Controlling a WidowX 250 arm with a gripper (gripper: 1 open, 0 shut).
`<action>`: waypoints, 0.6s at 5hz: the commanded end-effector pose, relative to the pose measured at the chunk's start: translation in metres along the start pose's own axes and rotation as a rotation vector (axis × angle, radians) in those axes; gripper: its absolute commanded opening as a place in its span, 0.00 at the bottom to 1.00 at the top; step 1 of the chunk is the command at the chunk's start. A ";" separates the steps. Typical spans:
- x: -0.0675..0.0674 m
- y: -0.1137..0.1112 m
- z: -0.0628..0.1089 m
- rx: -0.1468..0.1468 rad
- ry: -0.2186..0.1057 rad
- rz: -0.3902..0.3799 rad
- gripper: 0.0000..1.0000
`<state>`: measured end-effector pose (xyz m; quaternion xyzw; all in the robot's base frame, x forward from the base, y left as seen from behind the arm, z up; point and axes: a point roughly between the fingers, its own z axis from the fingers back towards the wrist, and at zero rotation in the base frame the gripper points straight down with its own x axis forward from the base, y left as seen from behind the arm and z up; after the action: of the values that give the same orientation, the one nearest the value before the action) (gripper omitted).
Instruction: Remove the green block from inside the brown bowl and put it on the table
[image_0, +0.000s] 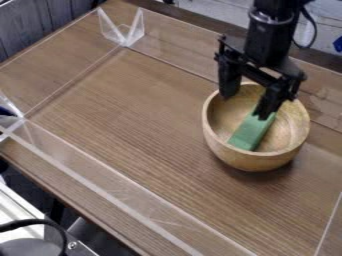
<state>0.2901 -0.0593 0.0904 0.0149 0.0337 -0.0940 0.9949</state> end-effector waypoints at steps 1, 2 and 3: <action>0.006 -0.007 0.004 -0.015 -0.036 0.016 1.00; 0.007 -0.012 -0.008 -0.031 -0.025 0.039 1.00; 0.011 -0.015 -0.018 0.004 -0.025 0.050 1.00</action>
<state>0.2898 -0.0732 0.0575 0.0203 0.0467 -0.0678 0.9964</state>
